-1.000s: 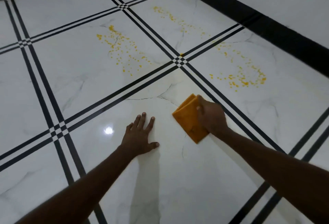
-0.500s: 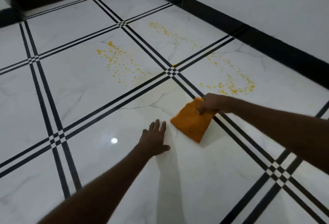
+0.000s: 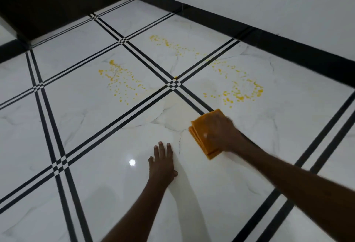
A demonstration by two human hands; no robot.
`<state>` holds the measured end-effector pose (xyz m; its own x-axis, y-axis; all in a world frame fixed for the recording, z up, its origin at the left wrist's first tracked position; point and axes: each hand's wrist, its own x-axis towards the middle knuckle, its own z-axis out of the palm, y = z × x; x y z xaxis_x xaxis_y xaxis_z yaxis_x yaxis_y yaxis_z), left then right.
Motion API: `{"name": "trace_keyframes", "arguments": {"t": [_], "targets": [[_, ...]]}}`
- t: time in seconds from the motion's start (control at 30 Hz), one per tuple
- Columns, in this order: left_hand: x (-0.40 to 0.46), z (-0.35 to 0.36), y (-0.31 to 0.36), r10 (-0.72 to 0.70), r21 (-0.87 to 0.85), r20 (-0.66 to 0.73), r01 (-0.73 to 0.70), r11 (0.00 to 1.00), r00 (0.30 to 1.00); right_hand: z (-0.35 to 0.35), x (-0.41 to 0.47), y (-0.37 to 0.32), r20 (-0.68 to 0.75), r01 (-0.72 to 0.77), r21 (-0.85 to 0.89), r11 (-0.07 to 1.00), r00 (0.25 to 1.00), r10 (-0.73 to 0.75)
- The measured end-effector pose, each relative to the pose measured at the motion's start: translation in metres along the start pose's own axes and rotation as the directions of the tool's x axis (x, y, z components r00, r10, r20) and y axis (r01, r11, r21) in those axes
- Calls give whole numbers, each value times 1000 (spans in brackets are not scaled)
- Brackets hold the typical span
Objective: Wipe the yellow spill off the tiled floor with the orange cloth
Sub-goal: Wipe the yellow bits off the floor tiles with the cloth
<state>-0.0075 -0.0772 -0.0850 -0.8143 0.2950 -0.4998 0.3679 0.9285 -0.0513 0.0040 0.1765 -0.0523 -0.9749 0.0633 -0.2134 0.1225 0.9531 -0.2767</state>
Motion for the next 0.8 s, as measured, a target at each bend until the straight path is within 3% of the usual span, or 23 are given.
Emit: {"name": "trace_keyframes", "arguments": {"t": [0.07, 0.13, 0.23, 0.37, 0.5, 0.53, 0.57, 0.63, 0.67, 0.73, 0.8], "targets": [[7, -9, 2, -9, 31, 51, 8, 999, 999, 48, 0, 25, 31, 46, -113, 993, 999, -43], [15, -19, 3, -12, 33, 108, 9, 999, 994, 69, 1, 54, -44, 12, -133, 991, 999, -18], [24, -39, 2, 5, -34, 137, -1, 999, 991, 65, -17, 114, -111, -253, -19, 967, 962, 249], [31, -74, -1, -1, -54, 161, 10, 999, 987, 54, -67, 191, -233, -528, 103, 843, 811, 537], [36, -102, 2, -19, -67, 161, 31, 997, 987, 56, -37, 151, -274, -626, 331, 706, 652, 707], [39, -106, 5, -10, -75, 157, 22, 997, 987, 58, -22, 125, -305, -577, 349, 739, 675, 671], [43, -109, 7, 5, -82, 152, 7, 997, 988, 62, -5, 98, -337, -482, 318, 816, 747, 573], [54, -110, 13, 26, -84, 143, -14, 996, 989, 77, 24, 51, -319, -214, 129, 968, 916, 245], [61, -109, 15, 33, -76, 145, -23, 997, 989, 79, 37, 39, -250, -110, 61, 992, 960, 122], [75, -108, 21, 49, -74, 154, -38, 997, 987, 76, 60, 49, -204, 0, 9, 1000, 979, 1], [90, -109, 24, 77, -63, 151, -68, 996, 986, 70, 71, 91, -237, -42, 24, 999, 970, 46]]}}
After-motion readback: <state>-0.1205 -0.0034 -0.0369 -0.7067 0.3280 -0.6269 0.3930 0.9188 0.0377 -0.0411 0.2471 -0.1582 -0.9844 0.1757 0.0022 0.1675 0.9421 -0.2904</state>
